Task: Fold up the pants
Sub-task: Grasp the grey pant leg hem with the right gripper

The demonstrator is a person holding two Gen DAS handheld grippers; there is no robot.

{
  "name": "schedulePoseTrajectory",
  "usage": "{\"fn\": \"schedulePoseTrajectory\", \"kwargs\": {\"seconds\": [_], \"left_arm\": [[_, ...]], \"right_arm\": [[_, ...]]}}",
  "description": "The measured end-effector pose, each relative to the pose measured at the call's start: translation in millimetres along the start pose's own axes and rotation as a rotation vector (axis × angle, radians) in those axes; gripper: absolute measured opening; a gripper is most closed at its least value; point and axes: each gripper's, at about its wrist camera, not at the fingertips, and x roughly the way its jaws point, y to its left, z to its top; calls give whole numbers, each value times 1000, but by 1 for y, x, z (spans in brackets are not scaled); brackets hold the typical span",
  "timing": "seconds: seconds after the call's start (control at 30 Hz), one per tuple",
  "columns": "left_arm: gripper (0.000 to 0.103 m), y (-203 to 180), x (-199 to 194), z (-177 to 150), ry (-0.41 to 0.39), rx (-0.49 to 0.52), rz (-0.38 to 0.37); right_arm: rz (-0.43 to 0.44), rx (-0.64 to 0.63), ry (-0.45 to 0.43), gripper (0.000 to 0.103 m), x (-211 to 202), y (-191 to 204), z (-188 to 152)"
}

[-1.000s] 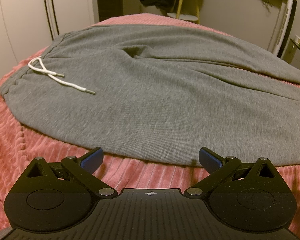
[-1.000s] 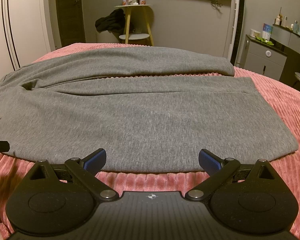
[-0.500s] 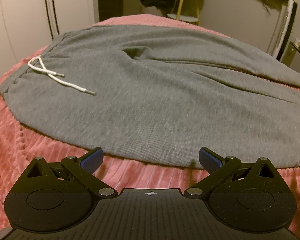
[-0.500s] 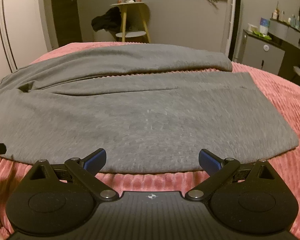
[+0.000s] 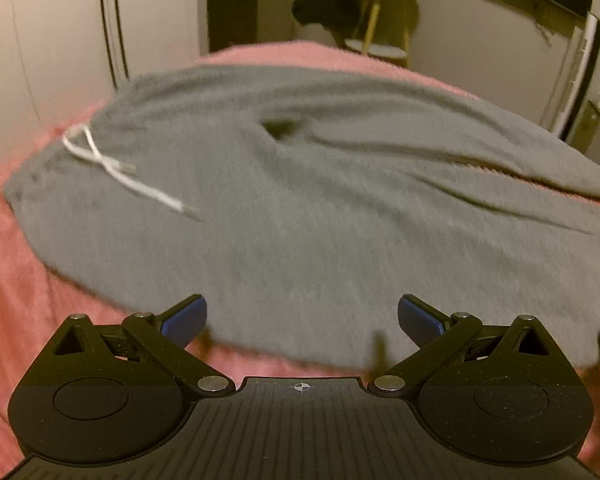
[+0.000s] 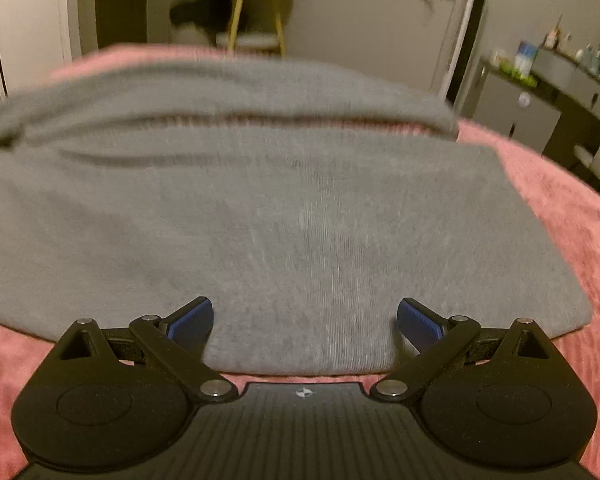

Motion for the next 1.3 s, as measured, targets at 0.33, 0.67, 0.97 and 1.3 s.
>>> {"fn": "schedulePoseTrajectory", "kwargs": {"seconds": [0.33, 0.67, 0.97, 1.3], "left_arm": [[103, 32, 55, 72, -154, -117, 223], [103, 82, 117, 40, -210, -310, 276], [103, 65, 124, 28, -236, -244, 320], [103, 61, 128, 25, -251, -242, 337]], "right_arm": [[170, 76, 205, 96, 17, -25, 37], [114, 344, 66, 73, 124, -33, 253], [-90, 603, 99, 70, 252, -24, 358], [-223, 556, 117, 36, 303, -18, 356]]}}
